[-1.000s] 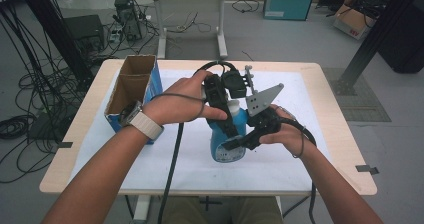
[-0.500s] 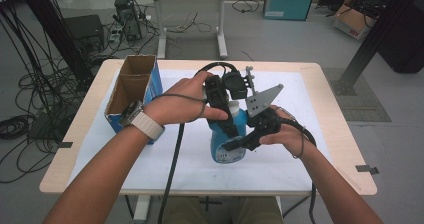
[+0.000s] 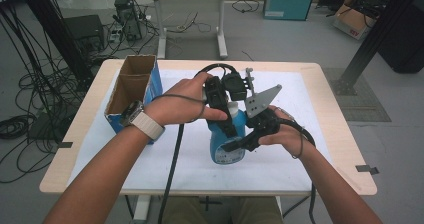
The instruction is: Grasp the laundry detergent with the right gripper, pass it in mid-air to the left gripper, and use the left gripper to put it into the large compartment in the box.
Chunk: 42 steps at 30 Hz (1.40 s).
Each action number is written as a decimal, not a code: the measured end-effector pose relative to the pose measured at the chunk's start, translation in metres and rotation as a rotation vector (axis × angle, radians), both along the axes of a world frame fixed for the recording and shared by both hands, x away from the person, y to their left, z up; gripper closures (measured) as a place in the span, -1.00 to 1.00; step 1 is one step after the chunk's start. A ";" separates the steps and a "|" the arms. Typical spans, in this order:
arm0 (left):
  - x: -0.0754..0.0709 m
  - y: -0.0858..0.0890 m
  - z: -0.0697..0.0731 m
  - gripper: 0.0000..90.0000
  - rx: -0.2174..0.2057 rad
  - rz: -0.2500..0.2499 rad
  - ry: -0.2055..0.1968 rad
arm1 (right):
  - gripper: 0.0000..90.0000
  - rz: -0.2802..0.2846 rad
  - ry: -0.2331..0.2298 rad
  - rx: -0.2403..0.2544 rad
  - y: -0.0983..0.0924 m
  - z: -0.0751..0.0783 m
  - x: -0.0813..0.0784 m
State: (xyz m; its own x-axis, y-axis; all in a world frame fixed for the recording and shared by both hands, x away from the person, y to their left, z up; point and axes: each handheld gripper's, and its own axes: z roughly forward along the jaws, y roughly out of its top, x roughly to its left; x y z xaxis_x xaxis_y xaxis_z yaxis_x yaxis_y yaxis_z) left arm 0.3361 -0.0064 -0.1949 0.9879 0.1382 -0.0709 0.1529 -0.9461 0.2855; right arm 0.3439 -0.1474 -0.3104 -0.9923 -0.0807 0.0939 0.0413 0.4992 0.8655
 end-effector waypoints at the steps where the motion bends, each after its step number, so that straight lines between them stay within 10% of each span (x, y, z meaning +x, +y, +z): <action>1: 0.001 0.000 0.000 -0.17 0.005 -0.005 0.001 | -0.02 0.002 0.001 -0.001 0.000 0.000 0.000; 42: -0.005 -0.002 0.002 -0.16 0.030 -0.016 -0.035 | -0.01 0.002 -0.025 -0.008 0.000 0.001 -0.002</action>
